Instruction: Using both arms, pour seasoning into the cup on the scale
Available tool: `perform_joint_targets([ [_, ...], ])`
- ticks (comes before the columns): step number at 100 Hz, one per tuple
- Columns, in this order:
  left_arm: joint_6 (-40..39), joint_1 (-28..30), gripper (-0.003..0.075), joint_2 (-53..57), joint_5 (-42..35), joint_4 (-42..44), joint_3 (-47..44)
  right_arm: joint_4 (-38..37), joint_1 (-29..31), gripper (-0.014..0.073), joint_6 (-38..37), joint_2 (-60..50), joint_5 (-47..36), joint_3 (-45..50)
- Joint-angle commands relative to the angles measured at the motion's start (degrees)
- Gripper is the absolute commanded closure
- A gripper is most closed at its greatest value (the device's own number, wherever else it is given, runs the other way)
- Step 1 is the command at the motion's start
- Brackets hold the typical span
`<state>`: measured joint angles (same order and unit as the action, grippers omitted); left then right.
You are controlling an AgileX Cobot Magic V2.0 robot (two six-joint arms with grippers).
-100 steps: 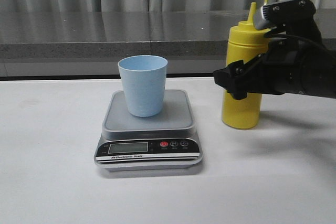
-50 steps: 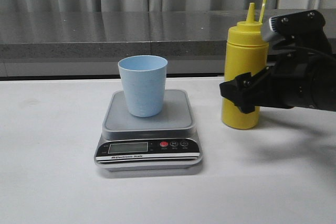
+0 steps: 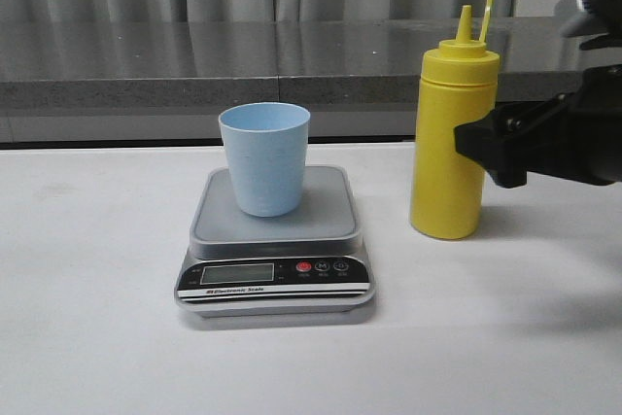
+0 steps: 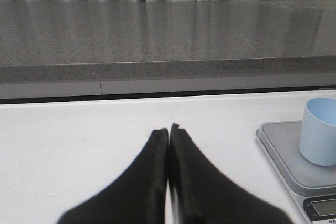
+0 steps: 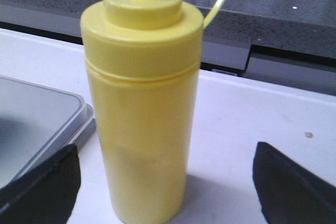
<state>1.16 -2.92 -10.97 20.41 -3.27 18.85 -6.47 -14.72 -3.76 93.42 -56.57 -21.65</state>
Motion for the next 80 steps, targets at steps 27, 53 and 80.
perform_joint_targets([
  [27,-0.66,0.18,0.0740,-0.55,-4.49,-0.24,1.44,4.25,0.46,-0.0062,0.39,-22.96,15.36,3.20],
  [53,-0.66,0.18,0.0740,-0.55,-4.49,-0.24,1.44,4.37,0.46,-0.0062,0.39,-41.58,34.89,3.20],
  [80,-0.66,0.18,0.0740,-0.55,-4.49,-0.24,1.44,4.37,0.46,-0.0062,0.39,-61.39,53.14,3.01],
])
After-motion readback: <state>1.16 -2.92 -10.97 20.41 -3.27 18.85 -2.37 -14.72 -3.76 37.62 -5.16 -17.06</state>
